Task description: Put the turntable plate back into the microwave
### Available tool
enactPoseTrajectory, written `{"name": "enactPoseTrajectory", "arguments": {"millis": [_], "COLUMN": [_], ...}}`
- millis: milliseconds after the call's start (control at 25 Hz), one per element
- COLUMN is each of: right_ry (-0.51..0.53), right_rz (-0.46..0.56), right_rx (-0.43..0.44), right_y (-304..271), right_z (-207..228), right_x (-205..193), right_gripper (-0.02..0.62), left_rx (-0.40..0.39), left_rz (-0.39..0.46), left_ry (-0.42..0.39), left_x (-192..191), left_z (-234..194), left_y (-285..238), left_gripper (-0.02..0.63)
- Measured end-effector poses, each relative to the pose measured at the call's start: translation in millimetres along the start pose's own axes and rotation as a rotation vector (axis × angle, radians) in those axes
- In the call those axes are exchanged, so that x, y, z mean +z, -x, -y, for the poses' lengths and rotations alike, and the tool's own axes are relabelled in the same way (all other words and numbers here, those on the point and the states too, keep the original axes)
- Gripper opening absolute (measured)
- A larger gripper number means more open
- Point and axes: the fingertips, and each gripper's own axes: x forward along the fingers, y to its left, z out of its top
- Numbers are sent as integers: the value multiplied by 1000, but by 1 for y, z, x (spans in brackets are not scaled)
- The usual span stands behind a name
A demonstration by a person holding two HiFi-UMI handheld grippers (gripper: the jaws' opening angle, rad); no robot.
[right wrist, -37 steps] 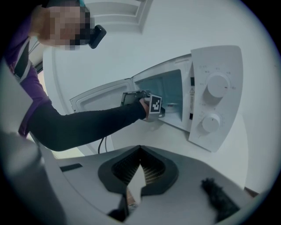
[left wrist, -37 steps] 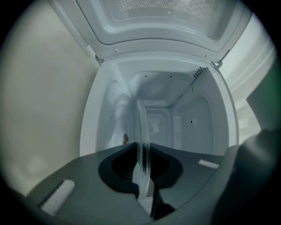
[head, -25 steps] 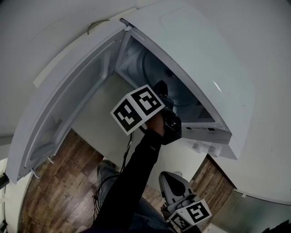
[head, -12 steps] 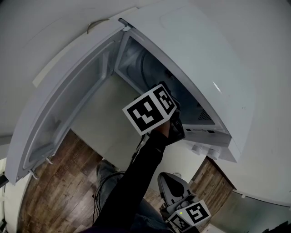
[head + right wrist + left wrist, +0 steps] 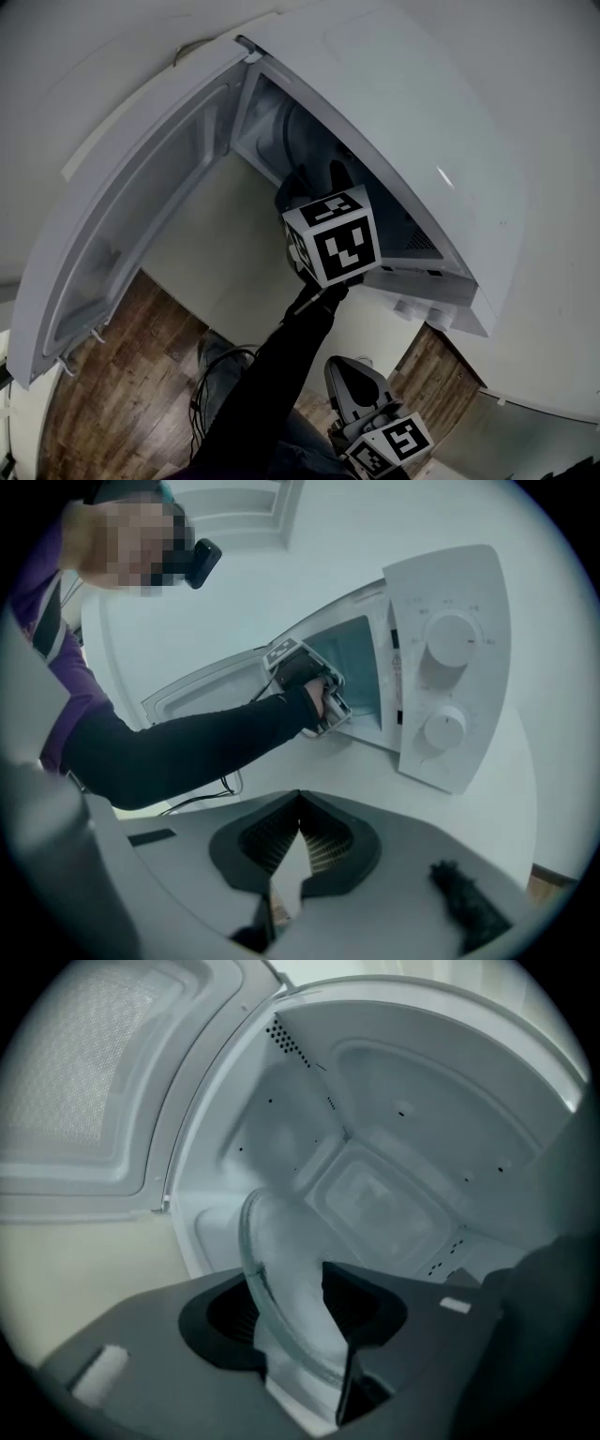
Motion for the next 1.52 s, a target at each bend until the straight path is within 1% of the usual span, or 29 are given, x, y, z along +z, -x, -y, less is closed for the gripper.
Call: {"name": "enactPoseTrajectory", "arguments": {"millis": [120, 240, 280, 320, 360, 400, 560, 600, 640, 680, 720, 760, 880, 920, 960, 1040, 1120, 1160, 1200, 1240, 1280, 1360, 1400, 1440, 1520], "right_ry": [3, 16, 18, 18, 14, 6, 8, 13, 14, 11, 7, 3, -1, 2, 1, -5, -3, -1, -2, -3, -4, 0, 5, 13, 38], "right_rz": [-11, -8, -10, -12, -9, -2, -2, -10, -14, -15, -12, -8, -1, 2, 6, 14, 25, 35, 47, 61, 77, 119, 148, 182, 261], "right_rx": [-1, 6, 6, 4, 3, 3, -3, -6, -8, -9, -10, -11, -10, -7, -5, -3, -3, -2, -2, -1, 1, 3, 0, -7, -24], "right_y": [-1, -2, -2, -2, -3, -3, -3, -3, -3, -3, -4, -4, -4, -4, -4, -5, -6, -6, -5, -4, -3, 0, 3, 8, 19], "right_z": [1, -1, -1, -1, -1, -2, -1, 0, 1, 1, 1, 1, 1, 0, 0, -1, -1, -1, -2, -4, -5, -9, -10, -11, -15], "right_x": [-2, 0, 0, 0, 1, 2, 2, 1, 0, 0, 0, 1, 4, 5, 6, 7, 11, 15, 19, 24, 30, 43, 52, 62, 84], "right_gripper": [9, 9, 9, 9, 9, 9, 9, 9, 9, 9, 9, 9, 9, 9, 9, 9, 9, 9, 9, 9, 9, 9, 9, 9, 9], "left_rx": [41, 95, 110, 124, 138, 146, 166, 181, 200, 210, 204, 184, 141, 134, 119, 70, 43, 39, 32, 15, -13, -72, -90, -101, -126], "left_rz": [12, 3, -3, -6, -4, 3, 12, 22, 47, 84, 121, 141, 114, 111, 114, 118, 126, 132, 135, 132, 127, 116, 112, 107, 102], "left_ry": [-84, -176, -223, -270, -307, -332, -409, -447, -506, -569, -602, -588, -458, -434, -414, -377, -348, -339, -328, -311, -285, -239, -234, -242, -291], "left_x": [4, 6, 6, 5, 5, 4, 0, 2, 7, 15, 21, 25, 19, 18, 17, 13, 10, 10, 10, 10, 10, 10, 10, 9, 10], "left_z": [-5, -9, -8, -7, -7, -7, -6, -5, -4, 0, 4, 6, -2, -6, -8, -9, -12, -15, -18, -19, -19, -18, -16, -14, -7], "left_y": [-1, -2, -3, -4, -5, -5, -7, -6, -5, -2, 0, 1, 3, 6, 10, 19, 32, 39, 47, 56, 64, 81, 90, 101, 126], "left_gripper": [217, 251, 297, 396, 413, 413, 425, 431, 479, 510, 509, 509, 502, 494, 471, 388, 293, 242, 176, 77, 9, 8, 8, 8, 8]}}
